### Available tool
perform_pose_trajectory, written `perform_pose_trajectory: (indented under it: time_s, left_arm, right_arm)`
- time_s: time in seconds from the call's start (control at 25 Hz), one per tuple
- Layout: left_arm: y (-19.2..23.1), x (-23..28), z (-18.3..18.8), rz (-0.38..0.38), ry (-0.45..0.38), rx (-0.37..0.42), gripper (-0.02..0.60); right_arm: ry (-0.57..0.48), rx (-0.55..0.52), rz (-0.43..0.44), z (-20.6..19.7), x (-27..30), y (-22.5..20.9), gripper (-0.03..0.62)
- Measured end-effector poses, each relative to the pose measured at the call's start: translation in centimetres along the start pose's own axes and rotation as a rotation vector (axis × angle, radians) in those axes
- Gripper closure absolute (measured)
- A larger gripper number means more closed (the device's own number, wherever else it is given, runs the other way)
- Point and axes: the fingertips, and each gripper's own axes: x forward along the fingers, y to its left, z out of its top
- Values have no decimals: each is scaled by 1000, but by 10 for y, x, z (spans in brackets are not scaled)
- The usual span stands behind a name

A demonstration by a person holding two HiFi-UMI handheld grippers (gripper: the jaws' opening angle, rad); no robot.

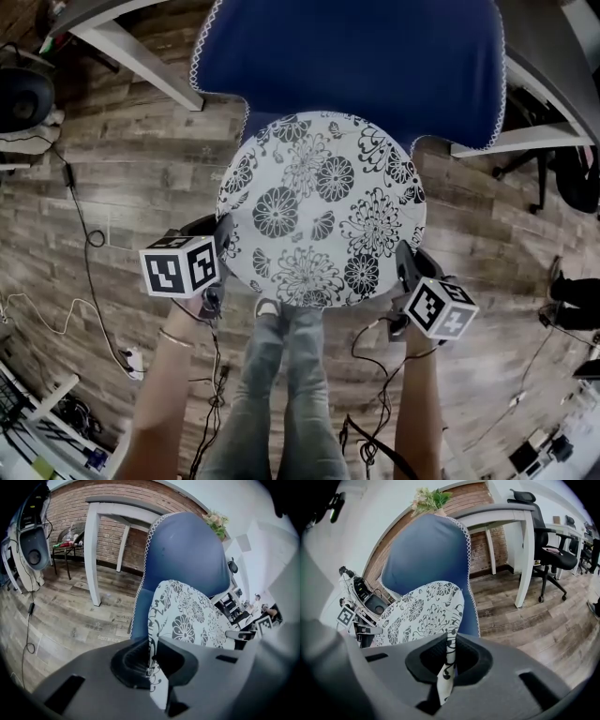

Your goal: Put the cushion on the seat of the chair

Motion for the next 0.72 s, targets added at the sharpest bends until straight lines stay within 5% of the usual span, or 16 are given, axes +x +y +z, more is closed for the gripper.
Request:
perform_pose_trajectory:
  time_s: [0.72]
  left_arm:
    - [4,19,-6,-21,40,6,566]
  right_arm:
    - [66,-33,-42,-3,15,-7,580]
